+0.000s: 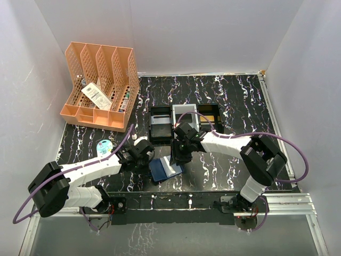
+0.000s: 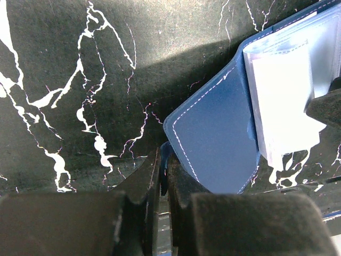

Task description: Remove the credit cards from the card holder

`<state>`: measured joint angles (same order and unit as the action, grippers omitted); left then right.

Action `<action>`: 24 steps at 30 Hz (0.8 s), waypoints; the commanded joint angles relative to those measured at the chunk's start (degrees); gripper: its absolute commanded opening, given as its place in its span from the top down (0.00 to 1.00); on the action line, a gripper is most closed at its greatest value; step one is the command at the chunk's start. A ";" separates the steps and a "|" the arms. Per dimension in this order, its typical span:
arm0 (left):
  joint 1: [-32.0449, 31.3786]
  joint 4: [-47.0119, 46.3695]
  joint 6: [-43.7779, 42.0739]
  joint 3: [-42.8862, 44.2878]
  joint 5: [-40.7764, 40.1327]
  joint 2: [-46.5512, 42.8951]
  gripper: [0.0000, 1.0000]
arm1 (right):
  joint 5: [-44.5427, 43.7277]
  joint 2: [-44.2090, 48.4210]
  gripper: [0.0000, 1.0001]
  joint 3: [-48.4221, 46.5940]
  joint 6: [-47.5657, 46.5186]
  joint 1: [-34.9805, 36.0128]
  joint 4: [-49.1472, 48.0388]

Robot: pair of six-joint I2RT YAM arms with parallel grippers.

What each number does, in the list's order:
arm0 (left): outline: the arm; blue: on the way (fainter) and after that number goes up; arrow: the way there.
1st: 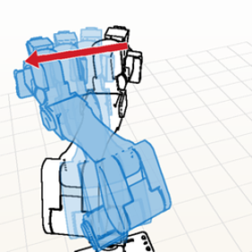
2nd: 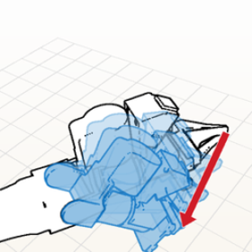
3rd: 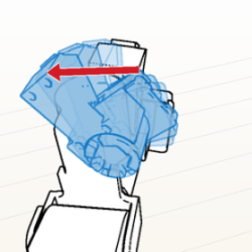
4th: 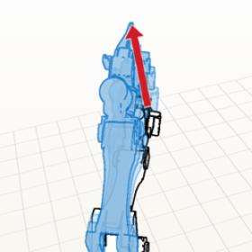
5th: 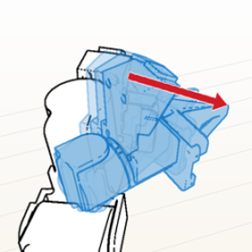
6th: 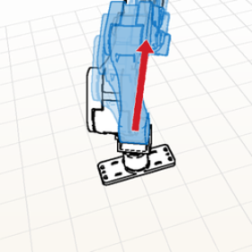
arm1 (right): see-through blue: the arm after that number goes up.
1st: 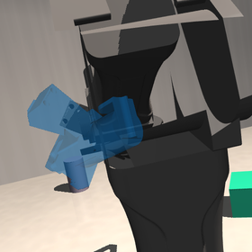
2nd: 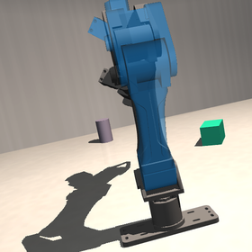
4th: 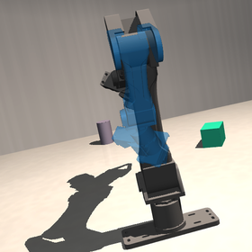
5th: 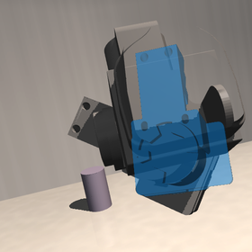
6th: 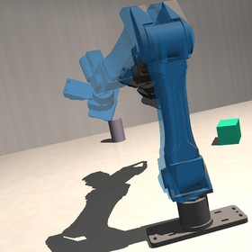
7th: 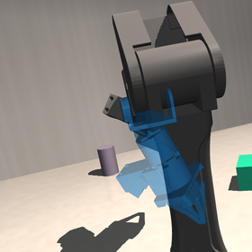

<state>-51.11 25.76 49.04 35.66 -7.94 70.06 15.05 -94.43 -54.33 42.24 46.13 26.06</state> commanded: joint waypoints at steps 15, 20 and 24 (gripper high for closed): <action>-0.12 0.19 -0.64 1.86 0.62 0.25 1.00 | -3.40 -0.40 0.57 -1.89 -0.52 0.66 0.06; -0.11 -0.21 -0.68 2.10 0.80 0.66 1.00 | 0.98 -1.08 0.59 -0.50 -0.82 0.89 -2.80; -0.06 -0.57 -0.95 2.25 1.33 1.66 1.00 | 8.95 0.00 0.61 0.99 0.84 0.89 -9.22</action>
<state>-51.11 25.76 48.62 35.83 -7.88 70.72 16.75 -94.76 -54.46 42.06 46.50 24.62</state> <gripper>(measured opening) 0.039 0.399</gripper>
